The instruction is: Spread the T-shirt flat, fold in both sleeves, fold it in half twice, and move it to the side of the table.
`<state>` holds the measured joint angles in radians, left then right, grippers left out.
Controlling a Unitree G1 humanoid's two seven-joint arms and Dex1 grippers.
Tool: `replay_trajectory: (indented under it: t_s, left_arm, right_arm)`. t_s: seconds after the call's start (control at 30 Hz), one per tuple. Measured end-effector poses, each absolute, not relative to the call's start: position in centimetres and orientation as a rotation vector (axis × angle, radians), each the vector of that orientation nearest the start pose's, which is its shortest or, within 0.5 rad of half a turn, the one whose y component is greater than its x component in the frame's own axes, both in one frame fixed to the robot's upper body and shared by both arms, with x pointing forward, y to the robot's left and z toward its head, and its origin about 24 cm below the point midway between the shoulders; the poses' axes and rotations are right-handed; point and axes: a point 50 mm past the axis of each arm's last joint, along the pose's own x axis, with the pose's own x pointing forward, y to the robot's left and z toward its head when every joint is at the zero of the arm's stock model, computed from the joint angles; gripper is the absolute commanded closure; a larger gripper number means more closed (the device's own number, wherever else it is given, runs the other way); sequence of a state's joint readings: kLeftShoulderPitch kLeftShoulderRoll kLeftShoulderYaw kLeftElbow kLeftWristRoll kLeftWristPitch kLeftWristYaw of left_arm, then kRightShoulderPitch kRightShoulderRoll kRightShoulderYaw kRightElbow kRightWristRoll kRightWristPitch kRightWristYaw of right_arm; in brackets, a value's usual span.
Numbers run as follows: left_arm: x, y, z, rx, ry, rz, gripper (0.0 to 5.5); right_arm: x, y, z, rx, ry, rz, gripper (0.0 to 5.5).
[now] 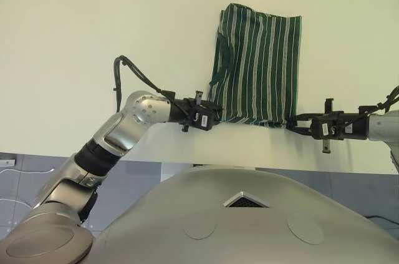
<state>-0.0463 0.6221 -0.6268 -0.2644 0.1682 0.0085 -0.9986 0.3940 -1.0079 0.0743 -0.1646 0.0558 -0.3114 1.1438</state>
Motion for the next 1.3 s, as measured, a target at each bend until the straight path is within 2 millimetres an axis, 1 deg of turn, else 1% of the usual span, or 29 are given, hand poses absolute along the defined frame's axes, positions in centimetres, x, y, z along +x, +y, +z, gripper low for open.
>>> replay_trajectory:
  t_s: [0.07, 0.13, 0.2, 0.23, 0.27, 0.3, 0.33, 0.37, 0.4, 0.43, 0.47, 0.5, 0.57, 0.63, 0.67, 0.73, 0.77, 0.83, 0.87, 0.93, 1.0, 1.07, 1.1, 1.13, 1.17, 1.2, 1.23, 1.27, 1.3]
  left_arm:
    - [17.4, 9.8, 3.1, 0.714, 0.263, -1.643, 4.65]
    - [17.7, 10.2, 3.0, 0.646, 0.331, -1.668, 5.01]
    - [17.9, 11.5, 3.4, 0.512, 0.444, -1.677, 5.31]
    - [17.5, 12.4, 4.0, 0.371, 0.521, -1.688, 5.49]
    - [17.0, 13.6, 5.3, 0.186, 0.597, -1.719, 5.5]
    - [16.8, 14.1, 6.8, 0.097, 0.598, -1.757, 5.5]
    - [16.9, 14.6, 8.2, 0.056, 0.599, -1.801, 5.5]
    - [17.7, 15.1, 9.2, 0.069, 0.613, -1.813, 5.5]
    - [18.8, 15.4, 9.6, 0.086, 0.614, -1.799, 5.5]
    - [20.8, 15.8, 10.0, 0.099, 0.602, -1.757, 5.5]
    - [22.8, 16.0, 10.3, 0.11, 0.586, -1.708, 5.5]
    - [24.5, 16.2, 10.3, 0.118, 0.578, -1.665, 5.5]
    - [27.7, 16.5, 10.2, 0.128, 0.556, -1.573, 5.5]
    - [30.8, 16.0, 9.9, 0.133, 0.516, -1.464, 5.5]
    - [32.4, 15.4, 9.2, 0.142, 0.501, -1.387, 5.5]
    - [33.9, 14.2, 7.8, 0.142, 0.481, -1.305, 5.5]
    - [34.3, 13.7, 7.3, 0.123, 0.462, -1.272, 5.5]
    - [34.7, 13.6, 6.7, 0.102, 0.446, -1.244, 5.5]
    - [34.8, 13.7, 6.5, 0.097, 0.441, -1.232, 5.1]
    - [34.9, 13.8, 6.0, 0.11, 0.443, -1.208, 4.82]
    - [35.3, 14.2, 5.7, 0.141, 0.443, -1.138, 4.49]
    - [36.5, 14.7, 6.3, 0.166, 0.355, -0.955, 4.14]
    - [37.3, 15.2, 7.2, 0.149, 0.294, -0.855, 3.96]
    - [38.0, 15.6, 8.4, 0.118, 0.224, -0.784, 3.9]
    - [38.3, 16.0, 9.2, 0.086, 0.17, -0.741, 3.63]
    - [38.5, 16.6, 9.8, 0.055, 0.118, -0.69, 3.63]
    - [38.6, 17.2, 10.1, 0.02, 0.075, -0.645, 3.63]
    - [38.3, 18.2, 10.1, -0.021, 0.024, -0.591, 3.63]
    - [37.8, 19.2, 9.8, -0.066, -0.011, -0.537, 3.63]
  right_arm:
    - [13.9, -24.6, 5.1, -0.76, 0.518, 1.435, 5.41]
    - [14.1, -24.3, 5.1, -0.717, 0.54, 1.44, 5.46]
    - [14.1, -23.7, 5.4, -0.639, 0.56, 1.472, 5.48]
    - [13.9, -23.2, 5.6, -0.567, 0.575, 1.499, 5.48]
    - [13.7, -22.5, 6.6, -0.476, 0.582, 1.546, 5.48]
    - [13.7, -22.1, 7.7, -0.411, 0.594, 1.58, 5.48]
    - [14.2, -22.0, 9.0, -0.359, 0.599, 1.613, 5.48]
    - [15.4, -22.0, 10.4, -0.347, 0.586, 1.627, 5.48]
    - [16.9, -22.3, 11.4, -0.346, 0.571, 1.619, 5.48]
    - [19.0, -22.7, 12.3, -0.348, 0.56, 1.589, 5.48]
    - [21.0, -22.8, 12.6, -0.317, 0.539, 1.566, 5.48]
    - [22.9, -22.7, 12.5, -0.276, 0.525, 1.547, 5.48]
    - [26.3, -22.2, 11.5, -0.243, 0.537, 1.487, 5.48]
    - [28.7, -22.0, 10.7, -0.243, 0.565, 1.433, 5.48]
    - [29.8, -22.2, 10.3, -0.236, 0.582, 1.397, 5.48]
    - [30.8, -22.9, 9.8, -0.242, 0.612, 1.335, 5.48]
    - [31.2, -23.4, 9.4, -0.243, 0.625, 1.296, 5.48]
    - [31.6, -23.7, 9.1, -0.223, 0.621, 1.258, 5.48]
    - [31.7, -23.8, 9.0, -0.21, 0.61, 1.244, 5.07]
    - [32.1, -24.0, 8.7, -0.21, 0.607, 1.196, 4.77]
    - [32.9, -23.9, 8.3, -0.273, 0.588, 1.093, 4.4]
    - [33.9, -23.1, 7.5, -0.413, 0.514, 0.973, 4.01]
    - [34.3, -22.3, 7.3, -0.463, 0.453, 0.937, 3.92]
    - [34.7, -21.4, 7.3, -0.478, 0.387, 0.925, 3.92]
    - [34.8, -20.3, 7.7, -0.442, 0.325, 0.95, 3.92]
    - [34.8, -18.2, 8.5, -0.375, 0.215, 1.016, 3.92]
    - [34.4, -16.4, 9.1, -0.321, 0.142, 1.095, 3.92]
    - [33.7, -14.8, 8.8, -0.264, 0.116, 1.187, 3.92]
    - [32.8, -13.8, 7.5, -0.206, 0.153, 1.253, 3.92]
